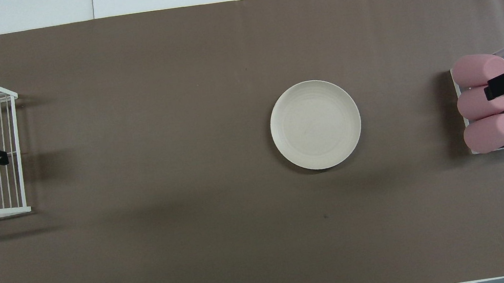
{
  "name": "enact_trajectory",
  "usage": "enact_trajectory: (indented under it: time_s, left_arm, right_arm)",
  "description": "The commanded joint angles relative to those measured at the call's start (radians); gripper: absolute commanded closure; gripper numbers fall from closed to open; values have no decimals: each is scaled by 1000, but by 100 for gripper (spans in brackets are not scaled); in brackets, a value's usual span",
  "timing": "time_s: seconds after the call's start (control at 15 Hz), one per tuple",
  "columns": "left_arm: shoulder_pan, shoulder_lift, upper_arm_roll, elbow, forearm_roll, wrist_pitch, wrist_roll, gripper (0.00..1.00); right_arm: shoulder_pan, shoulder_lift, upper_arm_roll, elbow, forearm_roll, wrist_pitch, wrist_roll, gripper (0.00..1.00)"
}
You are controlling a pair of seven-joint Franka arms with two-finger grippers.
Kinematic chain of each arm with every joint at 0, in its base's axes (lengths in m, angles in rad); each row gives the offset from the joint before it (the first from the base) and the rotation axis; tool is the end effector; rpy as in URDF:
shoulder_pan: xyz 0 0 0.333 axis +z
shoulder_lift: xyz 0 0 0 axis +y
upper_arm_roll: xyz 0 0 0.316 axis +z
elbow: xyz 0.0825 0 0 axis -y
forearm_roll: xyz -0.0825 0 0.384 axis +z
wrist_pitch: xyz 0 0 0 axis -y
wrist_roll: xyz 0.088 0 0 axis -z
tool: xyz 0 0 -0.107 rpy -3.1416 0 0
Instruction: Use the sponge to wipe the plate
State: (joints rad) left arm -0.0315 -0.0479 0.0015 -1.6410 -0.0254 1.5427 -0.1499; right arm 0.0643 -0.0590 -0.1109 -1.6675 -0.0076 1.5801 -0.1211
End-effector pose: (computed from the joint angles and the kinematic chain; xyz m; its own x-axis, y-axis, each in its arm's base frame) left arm 0.5352 -0.0188 0.6152 0.9915 0.1189 -0.0536 0.1200 -0.9926 0.0177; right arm 0.5349 -0.0275 0.6116 0.9968 0.0749 -0.0287 0.0749 -0.9972 -0.0024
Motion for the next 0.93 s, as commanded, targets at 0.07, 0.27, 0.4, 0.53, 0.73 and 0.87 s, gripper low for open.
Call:
enact_trajectory:
  time_s: [0.07,0.27,0.4,0.53,0.73,0.87]
  left_arm:
    - [10,-24,-3,-26,-11,20,9,0]
    - [10,-26,0,-26,-13,20,-36,0]
    - [10,-24,0,-25,-14,22,-49,0]
    - [-4,-26,-3,-34,-5,48,-107,0]
    - [-49,0,-14,-54,170,73,-175,0]
    - [-85,33,-14,-95,309,112,-183,0]
  right_arm:
    - [2,-1,4,6,-3,1,12,0]
    - [14,-1,2,6,-2,-6,14,0]
    - [16,-4,2,-4,-3,3,21,0]
    - [20,-7,2,-12,-5,8,78,0]
    - [58,-9,2,-14,-5,8,246,0]
    - [81,-9,4,-15,-6,11,319,0]
